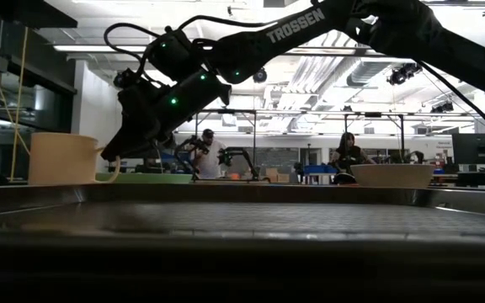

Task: Set up tray
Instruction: Put the yellow mug on the brown tray

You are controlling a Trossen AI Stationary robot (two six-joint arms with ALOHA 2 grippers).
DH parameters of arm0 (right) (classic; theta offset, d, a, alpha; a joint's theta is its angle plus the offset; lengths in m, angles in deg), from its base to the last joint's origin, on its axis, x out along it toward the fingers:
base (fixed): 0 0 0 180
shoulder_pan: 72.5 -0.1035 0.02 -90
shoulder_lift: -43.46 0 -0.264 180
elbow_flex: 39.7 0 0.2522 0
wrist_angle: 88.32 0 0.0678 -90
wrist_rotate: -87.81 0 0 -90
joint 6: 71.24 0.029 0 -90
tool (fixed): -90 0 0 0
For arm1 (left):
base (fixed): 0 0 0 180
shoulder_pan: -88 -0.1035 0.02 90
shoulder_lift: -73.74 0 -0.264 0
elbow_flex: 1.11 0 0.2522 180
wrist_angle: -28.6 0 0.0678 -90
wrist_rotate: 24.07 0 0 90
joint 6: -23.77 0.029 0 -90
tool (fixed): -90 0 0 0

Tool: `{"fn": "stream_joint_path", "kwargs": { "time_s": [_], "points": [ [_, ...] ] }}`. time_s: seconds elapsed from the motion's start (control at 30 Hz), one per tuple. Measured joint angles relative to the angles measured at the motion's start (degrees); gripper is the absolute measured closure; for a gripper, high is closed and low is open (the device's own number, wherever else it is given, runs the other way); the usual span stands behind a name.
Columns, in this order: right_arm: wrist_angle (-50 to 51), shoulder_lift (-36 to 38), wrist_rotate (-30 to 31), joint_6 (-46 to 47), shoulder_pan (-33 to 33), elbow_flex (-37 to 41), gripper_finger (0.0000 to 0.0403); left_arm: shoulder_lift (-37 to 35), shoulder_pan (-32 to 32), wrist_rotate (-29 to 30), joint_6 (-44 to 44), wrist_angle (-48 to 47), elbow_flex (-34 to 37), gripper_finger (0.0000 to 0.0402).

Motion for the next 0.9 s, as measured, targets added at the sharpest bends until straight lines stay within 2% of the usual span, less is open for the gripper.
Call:
{"fn": "stream_joint_path", "kwargs": {
  "time_s": [0.33,0.9],
  "points": [
    [-0.04,0.00,0.41,0.26,0.00,0.00,0.0375,0.00,-0.01,-0.08,0.01,-0.44,0.00,0.0357],
    [-0.95,1.53,3.31,2.97,-0.37,-0.04,0.0375,0.00,-0.01,-0.09,0.03,-0.46,0.00,0.0357]
  ]
}}
